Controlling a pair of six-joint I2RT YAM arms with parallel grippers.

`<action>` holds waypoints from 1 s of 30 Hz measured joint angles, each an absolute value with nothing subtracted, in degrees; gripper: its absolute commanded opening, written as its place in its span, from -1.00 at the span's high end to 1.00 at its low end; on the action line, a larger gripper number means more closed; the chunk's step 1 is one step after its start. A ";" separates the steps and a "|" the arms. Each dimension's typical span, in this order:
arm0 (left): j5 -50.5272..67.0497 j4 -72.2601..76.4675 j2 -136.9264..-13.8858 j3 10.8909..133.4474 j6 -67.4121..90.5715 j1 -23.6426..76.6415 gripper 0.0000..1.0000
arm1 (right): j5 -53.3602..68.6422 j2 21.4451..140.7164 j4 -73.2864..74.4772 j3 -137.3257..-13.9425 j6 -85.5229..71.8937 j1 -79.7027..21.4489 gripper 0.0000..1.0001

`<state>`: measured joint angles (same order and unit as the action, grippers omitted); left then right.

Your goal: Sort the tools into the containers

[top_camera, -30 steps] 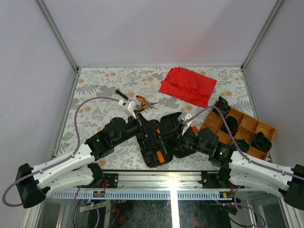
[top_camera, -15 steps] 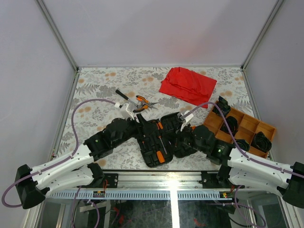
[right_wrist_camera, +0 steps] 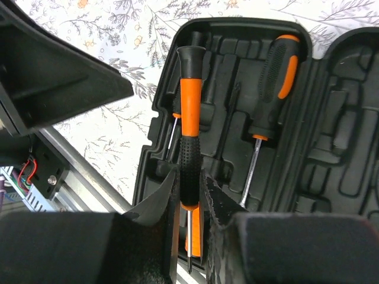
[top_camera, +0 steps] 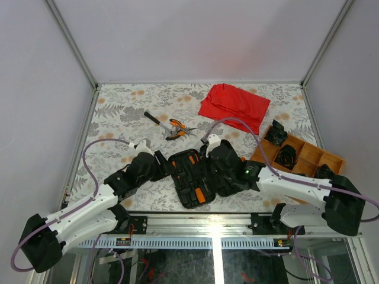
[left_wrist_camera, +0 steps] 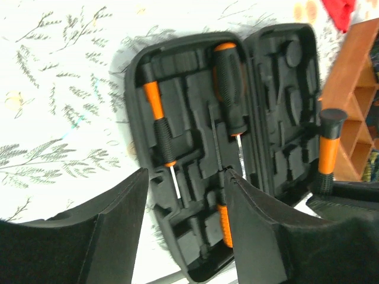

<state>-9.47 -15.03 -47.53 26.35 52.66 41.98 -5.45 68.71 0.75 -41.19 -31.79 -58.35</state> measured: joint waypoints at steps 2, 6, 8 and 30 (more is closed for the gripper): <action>-9.45 -15.42 -47.22 24.86 52.97 41.95 -0.02 | -4.36 71.96 0.89 -43.05 -33.23 -58.35 1.00; -9.37 -15.35 -46.94 22.46 53.34 41.95 0.07 | -2.74 78.15 1.06 -46.15 -36.05 -58.35 1.00; -9.10 -15.16 -47.09 21.30 53.41 41.95 0.11 | -2.22 81.80 1.23 -48.14 -37.76 -58.35 1.00; -2.94 -5.23 -53.19 16.25 54.81 41.93 0.24 | -2.68 99.02 5.32 -58.30 -45.25 -58.33 1.00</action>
<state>-2.94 -5.23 -53.19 16.25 54.81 41.93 -2.68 99.02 5.32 -58.30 -45.25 -58.33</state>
